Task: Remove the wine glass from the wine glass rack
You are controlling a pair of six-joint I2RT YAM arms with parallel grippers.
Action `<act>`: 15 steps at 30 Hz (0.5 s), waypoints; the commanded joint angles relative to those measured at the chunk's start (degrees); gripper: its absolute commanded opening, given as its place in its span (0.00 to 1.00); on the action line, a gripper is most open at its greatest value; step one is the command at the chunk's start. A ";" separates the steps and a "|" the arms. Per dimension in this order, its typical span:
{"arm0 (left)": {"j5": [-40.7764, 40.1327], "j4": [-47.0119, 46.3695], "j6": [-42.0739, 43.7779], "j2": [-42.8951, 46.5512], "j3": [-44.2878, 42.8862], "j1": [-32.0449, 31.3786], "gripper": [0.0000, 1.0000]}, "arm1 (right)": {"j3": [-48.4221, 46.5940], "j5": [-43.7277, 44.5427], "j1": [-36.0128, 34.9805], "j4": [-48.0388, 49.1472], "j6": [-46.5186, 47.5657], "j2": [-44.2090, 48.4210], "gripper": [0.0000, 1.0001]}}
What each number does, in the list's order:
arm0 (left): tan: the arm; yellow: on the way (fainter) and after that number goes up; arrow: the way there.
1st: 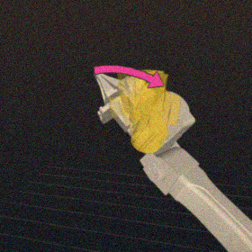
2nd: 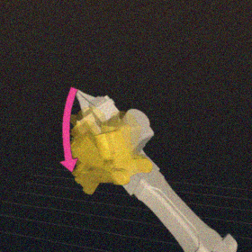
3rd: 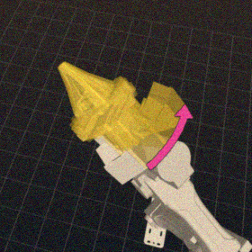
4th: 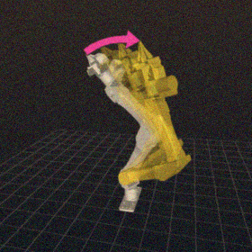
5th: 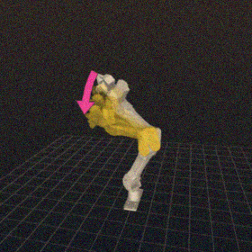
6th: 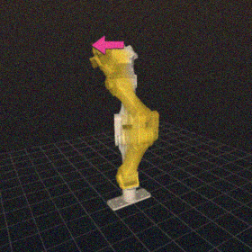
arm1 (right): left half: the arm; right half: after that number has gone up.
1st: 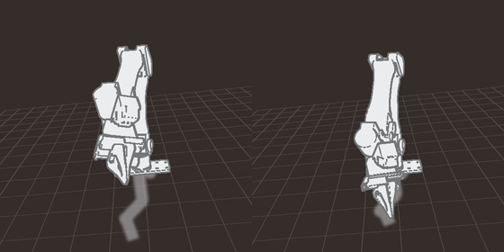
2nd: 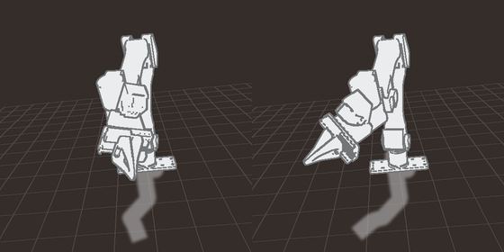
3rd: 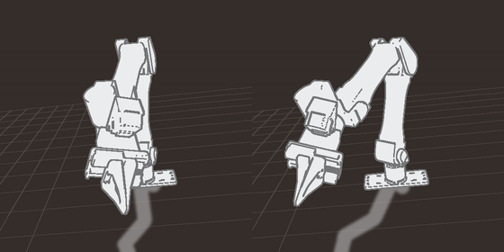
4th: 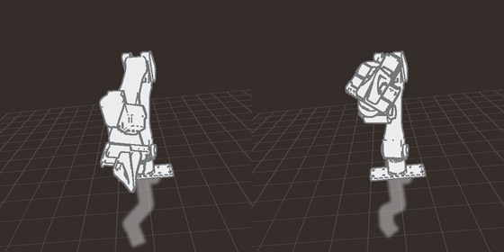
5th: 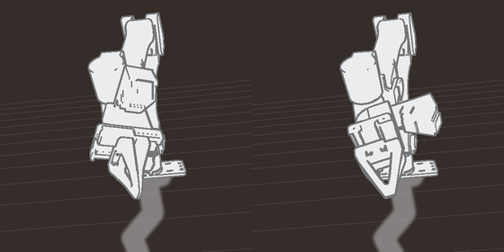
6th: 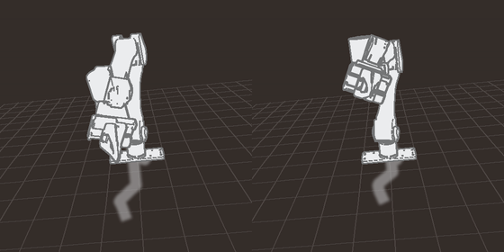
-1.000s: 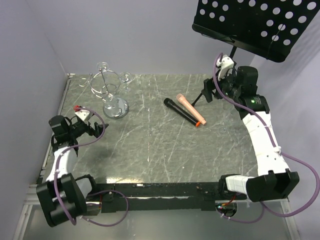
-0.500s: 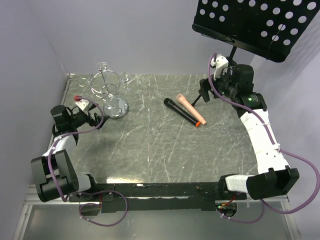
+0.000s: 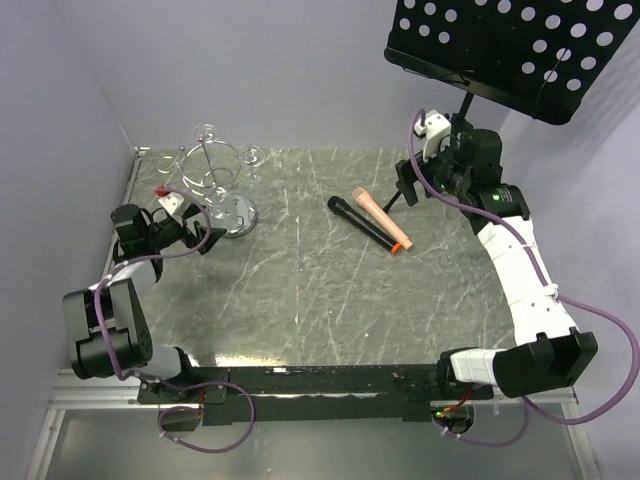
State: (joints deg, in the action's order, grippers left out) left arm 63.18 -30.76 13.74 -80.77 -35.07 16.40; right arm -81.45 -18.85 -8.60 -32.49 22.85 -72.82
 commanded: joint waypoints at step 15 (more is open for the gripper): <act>2.21 -12.30 -7.06 -4.57 -4.48 -2.43 0.96 | -6.53 2.33 -1.86 -1.00 1.32 -3.82 1.00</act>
State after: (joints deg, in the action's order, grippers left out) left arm 63.72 -37.52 8.67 -84.36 -36.84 14.57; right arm -84.49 -17.10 -9.54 -34.22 23.73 -76.31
